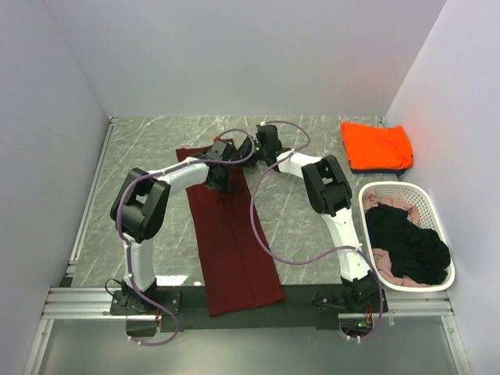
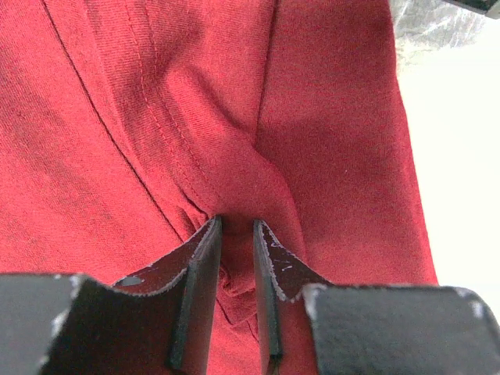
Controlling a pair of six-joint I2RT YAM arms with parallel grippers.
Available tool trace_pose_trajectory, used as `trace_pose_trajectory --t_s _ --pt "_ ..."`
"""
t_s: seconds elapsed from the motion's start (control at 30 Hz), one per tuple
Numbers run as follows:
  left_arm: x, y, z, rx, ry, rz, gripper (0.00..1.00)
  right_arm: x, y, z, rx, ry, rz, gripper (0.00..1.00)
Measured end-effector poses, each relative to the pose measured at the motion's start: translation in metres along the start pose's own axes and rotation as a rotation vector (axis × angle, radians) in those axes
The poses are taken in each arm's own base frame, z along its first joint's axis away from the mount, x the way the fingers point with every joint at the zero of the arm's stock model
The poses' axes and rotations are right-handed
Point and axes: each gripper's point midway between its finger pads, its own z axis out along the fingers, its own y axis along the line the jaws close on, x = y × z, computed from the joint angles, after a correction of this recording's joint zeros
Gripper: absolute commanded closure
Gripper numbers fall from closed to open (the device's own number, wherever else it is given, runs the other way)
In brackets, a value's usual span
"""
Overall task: Fold and stack the t-shirts
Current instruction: Fold the tshirt
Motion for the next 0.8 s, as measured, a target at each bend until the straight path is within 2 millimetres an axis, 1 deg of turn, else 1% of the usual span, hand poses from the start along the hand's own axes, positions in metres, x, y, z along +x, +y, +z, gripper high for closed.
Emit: trace_pose_trajectory --t_s 0.03,0.13,0.17,0.23,0.47,0.63,0.8 --pt "0.000 0.000 0.000 -0.001 0.000 0.000 0.71 0.001 0.002 0.000 -0.003 0.002 -0.003 0.83" --pt "0.000 0.000 0.000 -0.001 -0.001 0.000 0.71 0.002 0.007 0.002 -0.012 0.008 -0.016 0.89" --pt "0.000 0.000 0.000 -0.001 -0.001 0.000 0.71 0.001 0.008 0.003 -0.015 0.007 -0.019 0.95" --pt "0.000 0.000 0.001 -0.001 -0.002 0.000 0.71 0.000 0.009 0.004 -0.017 0.006 -0.026 1.00" --pt "0.000 0.000 0.001 -0.001 -0.001 0.000 0.71 0.000 0.005 0.004 -0.005 0.004 -0.051 1.00" --pt "0.001 0.000 0.001 -0.001 -0.001 0.000 0.71 -0.007 0.006 0.002 0.004 -0.006 -0.073 1.00" --pt "0.001 0.000 0.002 0.000 -0.003 0.000 0.71 -0.019 0.005 -0.002 0.011 -0.025 -0.093 1.00"
